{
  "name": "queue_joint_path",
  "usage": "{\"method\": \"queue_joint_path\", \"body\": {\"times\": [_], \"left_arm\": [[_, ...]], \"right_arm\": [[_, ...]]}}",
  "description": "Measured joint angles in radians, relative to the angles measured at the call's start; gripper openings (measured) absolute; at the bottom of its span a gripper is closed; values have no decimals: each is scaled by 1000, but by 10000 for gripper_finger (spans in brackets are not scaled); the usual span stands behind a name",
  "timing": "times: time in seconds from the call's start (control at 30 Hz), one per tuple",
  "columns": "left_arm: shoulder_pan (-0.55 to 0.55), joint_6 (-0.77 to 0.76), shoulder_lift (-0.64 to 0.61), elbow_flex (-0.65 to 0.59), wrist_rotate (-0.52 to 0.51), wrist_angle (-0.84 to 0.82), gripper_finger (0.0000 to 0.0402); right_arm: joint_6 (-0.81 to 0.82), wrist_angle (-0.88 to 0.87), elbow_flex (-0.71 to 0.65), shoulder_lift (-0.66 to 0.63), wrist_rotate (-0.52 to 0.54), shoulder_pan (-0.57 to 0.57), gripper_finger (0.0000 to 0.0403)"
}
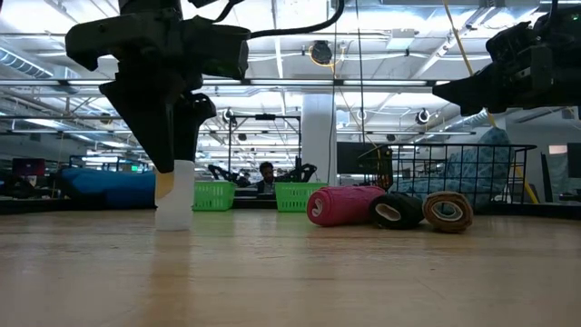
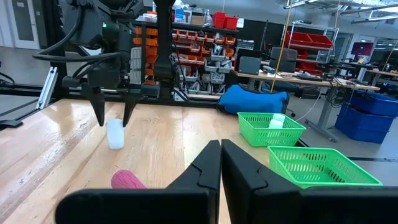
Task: Pick & place medical supplies in basket/bin
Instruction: Put the white pill bottle into the left green bin
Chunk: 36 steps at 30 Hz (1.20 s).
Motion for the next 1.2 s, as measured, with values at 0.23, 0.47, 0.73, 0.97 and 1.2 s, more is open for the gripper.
{"method": "queue_joint_path", "body": {"times": [0.23,0.47,0.73,0.97,1.2], "left_arm": [[-8,59,0,0,-45,0,230],[-9,58,0,0,-34,-5,230],[-10,51,0,0,-18,-4,230],[-10,32,0,0,-36,-3,230],[-10,32,13,0,-36,21,230]], "right_arm": [[0,0,0,0,0,0,4],[0,0,0,0,0,0,4],[0,0,0,0,0,0,4],[0,0,0,0,0,0,4],[0,0,0,0,0,0,4]]}}
